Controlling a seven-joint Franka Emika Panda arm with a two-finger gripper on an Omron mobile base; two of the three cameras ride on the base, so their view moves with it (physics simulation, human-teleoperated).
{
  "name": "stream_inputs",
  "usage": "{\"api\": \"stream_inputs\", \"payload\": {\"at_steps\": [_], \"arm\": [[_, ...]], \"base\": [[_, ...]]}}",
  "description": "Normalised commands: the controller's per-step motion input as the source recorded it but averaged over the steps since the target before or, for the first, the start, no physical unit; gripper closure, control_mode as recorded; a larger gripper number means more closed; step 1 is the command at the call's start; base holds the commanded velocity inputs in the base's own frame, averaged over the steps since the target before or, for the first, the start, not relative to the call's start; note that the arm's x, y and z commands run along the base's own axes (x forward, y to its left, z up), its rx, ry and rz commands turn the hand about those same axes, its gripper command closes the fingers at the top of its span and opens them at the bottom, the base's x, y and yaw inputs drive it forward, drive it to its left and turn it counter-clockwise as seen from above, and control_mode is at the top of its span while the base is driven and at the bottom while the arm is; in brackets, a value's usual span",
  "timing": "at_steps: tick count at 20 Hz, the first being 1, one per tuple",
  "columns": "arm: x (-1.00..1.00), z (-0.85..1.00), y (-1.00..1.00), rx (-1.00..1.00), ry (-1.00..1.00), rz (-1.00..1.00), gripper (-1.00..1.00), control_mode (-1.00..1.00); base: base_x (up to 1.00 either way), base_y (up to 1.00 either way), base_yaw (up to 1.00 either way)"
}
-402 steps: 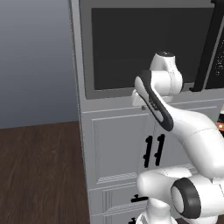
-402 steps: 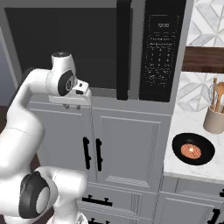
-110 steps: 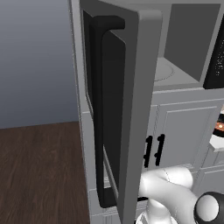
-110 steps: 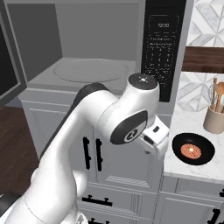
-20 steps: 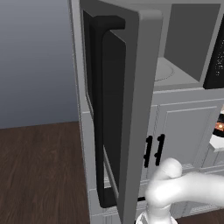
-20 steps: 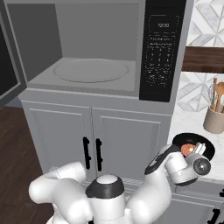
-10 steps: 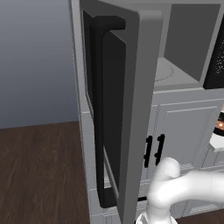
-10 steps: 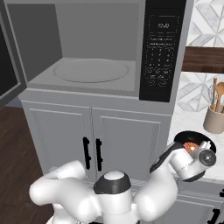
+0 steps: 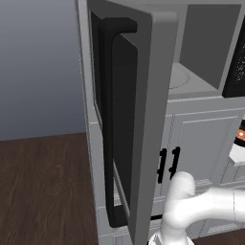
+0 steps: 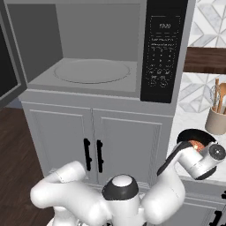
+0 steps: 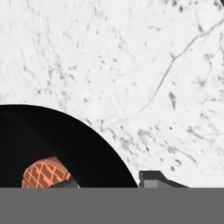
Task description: Open the microwave, place the bowl with waffle inside the microwave, then close the microwave door and turn it on.
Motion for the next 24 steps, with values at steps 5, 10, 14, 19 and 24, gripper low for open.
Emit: {"api": "stream_inputs", "payload": {"at_steps": [5,10,14,19,24], "arm": [[-0.23,-0.02,-0.18,0.00,0.00,0.00,1.00,-1.00],[-0.49,0.04,-0.64,0.05,-0.06,0.00,1.00,-1.00],[-0.92,0.24,-0.58,0.01,-0.14,0.02,1.00,-1.00],[-1.00,0.42,-0.38,-0.07,-0.20,0.18,1.00,-1.00],[-0.98,0.31,0.12,-0.13,-0.17,0.42,1.00,-1.00]], "base": [[0.00,0.00,0.00],[0.00,0.00,0.00],[0.00,0.00,0.00],[0.00,0.00,0.00],[0.00,0.00,0.00]]}}
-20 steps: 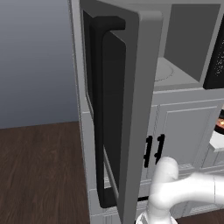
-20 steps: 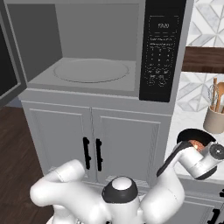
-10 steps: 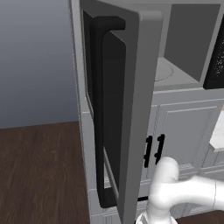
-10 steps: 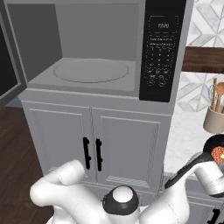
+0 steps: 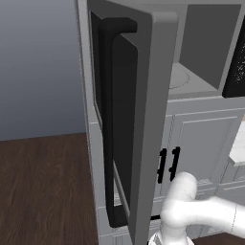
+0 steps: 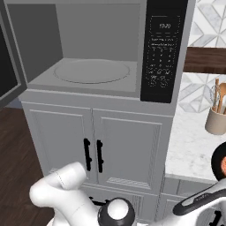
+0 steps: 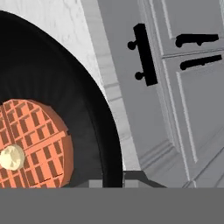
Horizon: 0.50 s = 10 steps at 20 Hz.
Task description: Open the microwave, place the bowl with waffle inside the microwave, then close the microwave door and turn it on.
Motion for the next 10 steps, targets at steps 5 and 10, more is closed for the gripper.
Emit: {"api": "stream_inputs", "payload": {"at_steps": [5,10], "arm": [[-0.22,-0.02,0.21,-0.07,-0.03,0.14,1.00,-1.00],[-0.79,0.12,0.43,-0.01,-0.13,0.08,1.00,-1.00]], "base": [[0.00,0.00,0.00],[0.00,0.00,0.00]]}}
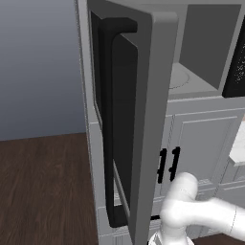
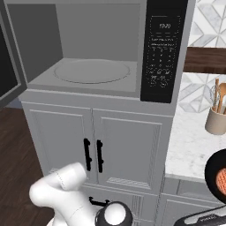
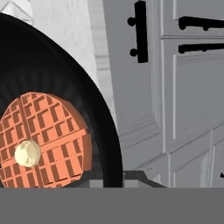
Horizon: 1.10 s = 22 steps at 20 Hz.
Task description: Open the microwave, place the bowl with waffle inside the microwave, then close the microwave door and turn it on.
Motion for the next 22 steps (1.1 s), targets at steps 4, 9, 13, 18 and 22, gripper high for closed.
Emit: {"api": "stream_inputs", "payload": {"at_steps": [4,9,13,18,22], "arm": [[-1.00,0.25,0.85,-0.03,-0.18,0.00,1.00,-1.00],[-0.87,0.34,1.00,-0.10,-0.14,0.00,1.00,-1.00],[-0.43,0.31,1.00,-0.19,-0.07,0.00,1.00,-1.00],[-0.22,0.25,1.00,-0.34,-0.01,0.00,1.00,-1.00],[-0.31,0.40,1.00,-0.38,0.00,0.00,1.00,-1.00]], "base": [[0.00,0.00,0.00],[0.00,0.00,0.00],[0.00,0.00,0.00],[0.00,0.00,0.00],[0.00,0.00,0.00]]}}
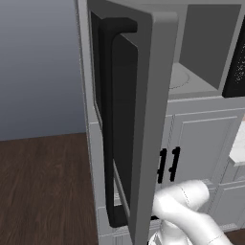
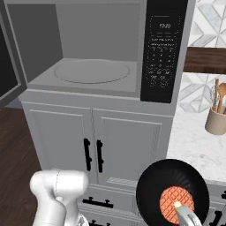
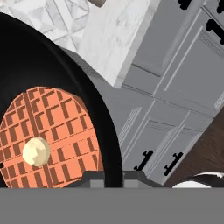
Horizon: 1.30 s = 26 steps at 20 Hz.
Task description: Open the microwave, place the bowl with waffle inside the microwave, then close the microwave door and turn it on.
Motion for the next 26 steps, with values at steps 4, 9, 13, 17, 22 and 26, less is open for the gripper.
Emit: {"api": "stream_inputs", "payload": {"at_steps": [4,9,13,17,22,26], "arm": [[-0.21,0.88,1.00,-0.31,0.00,0.00,1.00,-1.00],[-0.14,1.00,1.00,-0.32,0.00,0.00,1.00,-1.00],[-0.02,1.00,1.00,-0.27,0.01,-0.03,1.00,-1.00],[0.00,1.00,0.84,-0.22,0.12,-0.06,1.00,-1.00],[0.01,0.96,0.80,-0.21,0.27,-0.05,1.00,-1.00],[0.32,0.57,0.89,-0.01,0.18,-0.01,1.00,-1.00]], "base": [[0.00,0.00,0.00],[0.00,0.00,0.00],[0.00,0.00,0.00],[0.00,0.00,0.00],[0.00,0.00,0.00],[0.00,0.00,0.00]]}}
